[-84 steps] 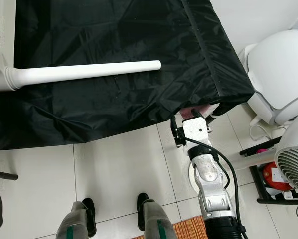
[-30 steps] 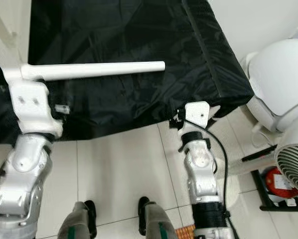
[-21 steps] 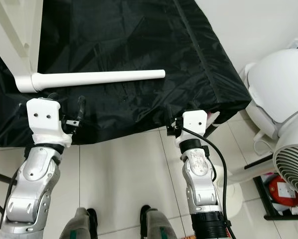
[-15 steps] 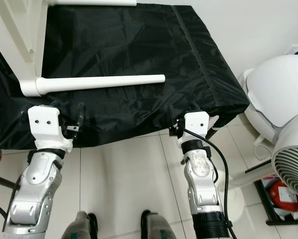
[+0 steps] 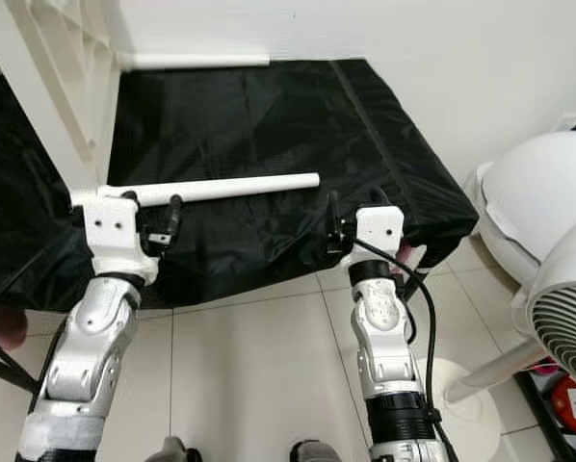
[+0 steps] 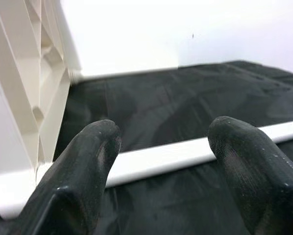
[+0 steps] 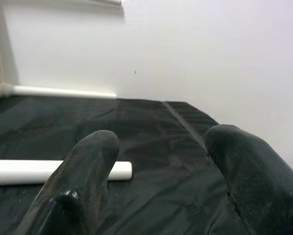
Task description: Building children table
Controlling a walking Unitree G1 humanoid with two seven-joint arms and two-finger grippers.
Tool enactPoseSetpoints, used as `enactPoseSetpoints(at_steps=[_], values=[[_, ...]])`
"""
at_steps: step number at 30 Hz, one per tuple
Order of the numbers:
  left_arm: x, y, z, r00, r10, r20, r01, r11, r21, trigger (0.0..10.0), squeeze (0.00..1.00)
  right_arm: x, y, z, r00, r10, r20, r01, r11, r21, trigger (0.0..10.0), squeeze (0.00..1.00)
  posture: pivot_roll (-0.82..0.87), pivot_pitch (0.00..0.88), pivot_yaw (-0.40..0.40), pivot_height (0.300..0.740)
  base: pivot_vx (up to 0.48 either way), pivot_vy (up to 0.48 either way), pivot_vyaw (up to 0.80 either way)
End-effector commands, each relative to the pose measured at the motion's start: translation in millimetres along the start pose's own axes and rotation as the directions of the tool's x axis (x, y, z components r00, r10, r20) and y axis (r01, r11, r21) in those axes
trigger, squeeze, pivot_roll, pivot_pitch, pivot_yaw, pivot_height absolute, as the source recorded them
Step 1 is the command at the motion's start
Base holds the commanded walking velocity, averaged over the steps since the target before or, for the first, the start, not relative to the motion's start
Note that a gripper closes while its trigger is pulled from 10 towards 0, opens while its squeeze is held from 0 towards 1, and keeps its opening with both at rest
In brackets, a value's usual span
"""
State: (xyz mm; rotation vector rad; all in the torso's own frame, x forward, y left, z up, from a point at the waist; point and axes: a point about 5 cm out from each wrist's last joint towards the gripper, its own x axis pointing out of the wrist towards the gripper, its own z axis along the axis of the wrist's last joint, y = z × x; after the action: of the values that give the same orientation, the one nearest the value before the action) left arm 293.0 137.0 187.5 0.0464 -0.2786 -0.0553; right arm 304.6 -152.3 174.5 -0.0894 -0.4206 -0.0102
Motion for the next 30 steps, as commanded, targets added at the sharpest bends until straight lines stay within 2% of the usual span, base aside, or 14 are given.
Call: enactPoseSetpoints(at_steps=[1,7,10,11,16,17,18,20,21,23,25,27,28,30], values=[[1.0,1.6,-4.7,1.000,-0.010,-0.012,0.010,1.000,0.005,10.0,0.00,2.9,-0.5,0.6,1.000,-0.006,0.009,0.006,1.000,-0.001,10.0,0.00,-0.15,0.019,0.045,0.740,0.000,0.000,0.00],[5.7,-2.5,-3.4,0.999,-0.023,0.040,0.022,0.999,0.032,10.0,0.00,5.8,-3.6,-8.6,1.000,0.016,-0.001,-0.016,0.999,-0.032,10.0,0.00,-0.13,0.000,0.033,0.740,0.000,0.000,0.00],[7.2,-1.2,-8.6,0.999,-0.008,0.036,0.007,1.000,0.027,10.0,0.00,3.7,-0.1,-18.9,0.999,0.039,-0.028,-0.040,0.997,-0.059,10.0,0.00,-0.12,0.000,0.022,0.740,0.000,0.000,0.00],[9.3,0.3,-13.7,0.999,0.006,0.031,-0.007,1.000,0.019,10.0,0.00,3.8,6.5,-24.5,0.998,0.053,-0.045,-0.056,0.997,-0.055,10.0,0.00,-0.12,0.000,0.012,0.740,0.000,0.000,0.00],[8.1,1.7,-18.2,1.000,0.013,0.026,-0.013,1.000,0.012,10.0,0.00,3.7,10.2,-26.5,0.997,0.060,-0.049,-0.062,0.997,-0.048,10.0,0.00,-0.12,0.000,0.015,0.740,0.000,0.000,0.00],[-1.4,3.9,-29.3,1.000,0.010,0.006,-0.010,1.000,0.018,10.0,0.00,-5.1,9.8,-36.1,0.994,0.071,-0.081,-0.075,0.995,-0.058,10.0,0.00,-0.12,0.000,0.016,0.740,0.000,0.000,0.00],[-1.4,3.9,-29.3,1.000,0.010,0.006,-0.010,1.000,0.018,10.0,0.00,-5.1,9.8,-36.1,0.994,0.071,-0.081,-0.075,0.995,-0.058,10.0,0.00,-0.12,0.000,0.016,0.740,0.000,0.000,0.00],[-17.7,6.0,-45.3,1.000,-0.011,-0.020,0.011,1.000,0.013,10.0,0.00,-22.0,8.0,-52.7,0.986,0.095,-0.137,-0.106,0.991,-0.077,10.0,0.00,-0.12,0.000,0.018,0.740,0.000,0.000,0.00],[-17.7,6.0,-45.3,1.000,-0.011,-0.020,0.011,1.000,0.013,10.0,0.00,-22.0,8.0,-52.7,0.986,0.095,-0.137,-0.106,0.991,-0.077,10.0,0.00,-0.12,0.000,0.018,0.740,0.000,0.000,0.00],[-35.6,1.4,-57.3,0.994,-0.107,-0.026,0.107,0.994,0.005,10.0,0.00,-44.1,8.2,-68.5,0.969,0.164,-0.185,-0.177,0.983,-0.057,10.0,0.00,-0.12,0.000,0.019,0.740,0.000,0.000,0.00],[-41.0,-1.0,-61.0,0.988,-0.150,-0.029,0.150,0.989,0.005,10.0,0.00,-51.0,9.6,-72.7,0.961,0.199,-0.194,-0.213,0.976,-0.051,10.0,0.00,-0.12,0.000,0.019,0.740,0.000,0.000,0.00],[-56.2,-11.2,-66.9,0.950,-0.311,-0.039,0.313,0.949,0.041,10.0,0.00,-67.9,17.5,-78.1,0.913,0.347,-0.216,-0.356,0.935,-0.004,10.0,0.00,-0.12,0.007,0.022,0.740,0.000,0.000,0.00],[-60.7,-13.6,-68.0,0.932,-0.360,-0.036,0.361,0.930,0.067,10.0,0.00,-72.1,19.6,-78.9,0.895,0.389,-0.218,-0.397,0.918,0.006,10.0,0.00,-0.12,0.007,0.022,0.740,0.000,0.000,0.00],[-60.1,-14.3,-66.8,0.923,-0.383,-0.037,0.385,0.921,0.066,10.0,0.00,-70.5,17.5,-78.2,0.894,0.393,-0.215,-0.401,0.916,0.004,10.0,0.00,-0.12,0.011,0.024,0.740,0.000,0.000,0.00]])
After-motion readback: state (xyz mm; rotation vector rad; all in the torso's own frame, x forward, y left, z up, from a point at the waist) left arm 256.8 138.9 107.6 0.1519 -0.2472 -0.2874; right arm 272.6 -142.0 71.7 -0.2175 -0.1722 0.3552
